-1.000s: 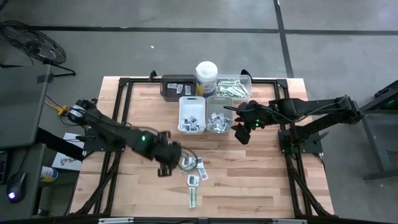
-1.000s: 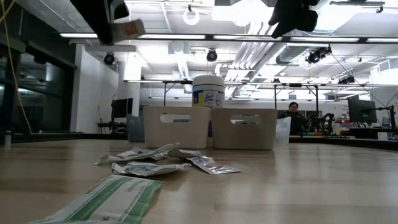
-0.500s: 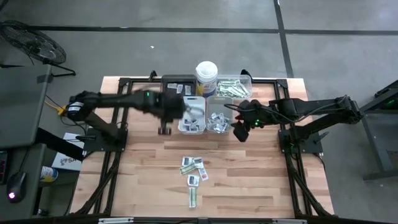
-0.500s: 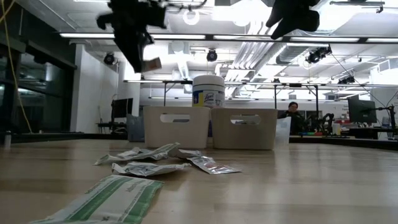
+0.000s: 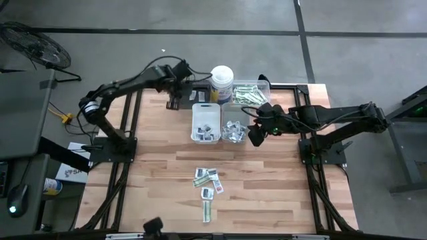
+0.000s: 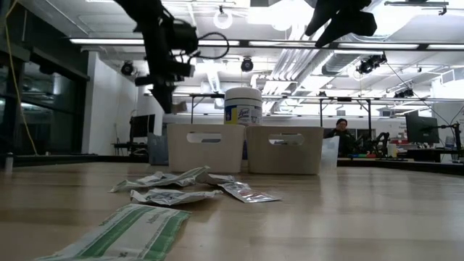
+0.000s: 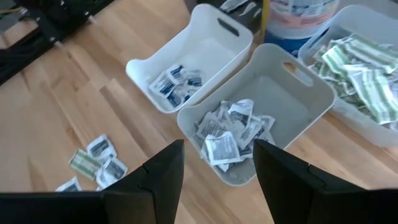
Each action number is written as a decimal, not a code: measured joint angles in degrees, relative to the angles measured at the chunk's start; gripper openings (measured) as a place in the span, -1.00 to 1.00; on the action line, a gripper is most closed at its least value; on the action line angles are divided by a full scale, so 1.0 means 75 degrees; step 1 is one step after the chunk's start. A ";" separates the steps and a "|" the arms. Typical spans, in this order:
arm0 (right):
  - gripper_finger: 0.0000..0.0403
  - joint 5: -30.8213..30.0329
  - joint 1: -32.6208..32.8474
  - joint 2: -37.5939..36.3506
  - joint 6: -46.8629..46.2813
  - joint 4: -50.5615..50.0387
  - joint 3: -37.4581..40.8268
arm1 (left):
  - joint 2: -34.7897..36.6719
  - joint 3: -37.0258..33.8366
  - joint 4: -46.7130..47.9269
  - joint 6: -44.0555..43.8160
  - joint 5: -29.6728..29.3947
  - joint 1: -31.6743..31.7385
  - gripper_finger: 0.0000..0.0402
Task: Pick & Place First Aid Supplies
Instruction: Put the ointment into the black transparent bin
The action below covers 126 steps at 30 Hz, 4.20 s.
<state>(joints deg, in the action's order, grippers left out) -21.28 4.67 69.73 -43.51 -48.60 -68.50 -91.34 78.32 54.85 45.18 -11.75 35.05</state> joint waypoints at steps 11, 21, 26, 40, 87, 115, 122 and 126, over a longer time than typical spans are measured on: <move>-0.08 -0.0644 -0.0003 0.0000 -0.0193 0.0000 0.0001 | -0.1129 0.0000 -0.1219 0.0856 0.0857 0.0964 -1.00; -0.08 -0.0746 -0.0012 0.0000 -0.0373 0.0003 -0.0002 | -0.1622 0.0003 -0.1396 0.1546 0.0905 0.0976 -0.95; -0.08 -0.0746 -0.0012 0.0000 -0.0399 0.0003 0.0001 | -0.1665 0.0001 -0.1417 0.1543 0.0935 0.0976 -0.75; -0.08 -0.0597 -0.0006 0.0000 -0.0206 0.0003 0.0001 | -0.1528 0.0708 0.0544 0.1057 0.1511 0.0656 -0.54; -0.06 0.3087 0.2426 0.5322 0.5497 0.4586 -0.0002 | 0.3243 -0.2099 0.0292 -1.0012 -0.1970 -0.8207 -0.54; 0.29 0.2988 0.2306 0.6200 0.5362 0.5952 -0.0002 | 0.3245 -0.2413 -0.0250 -1.0205 -0.2117 -0.8276 -0.54; 0.29 0.3455 0.2075 0.6350 0.4522 0.5758 -0.0037 | 0.3245 -0.2413 -0.0153 -1.0201 -0.2116 -0.8276 -0.54; 0.28 0.3473 0.2032 0.6334 0.4443 0.5181 -0.0047 | 0.3245 -0.2413 -0.0067 -1.0201 -0.2116 -0.8276 -0.54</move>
<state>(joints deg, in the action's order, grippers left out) 4.77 19.91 117.24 -10.19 -9.74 -68.85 -67.01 60.23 54.35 -31.33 -27.62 -27.03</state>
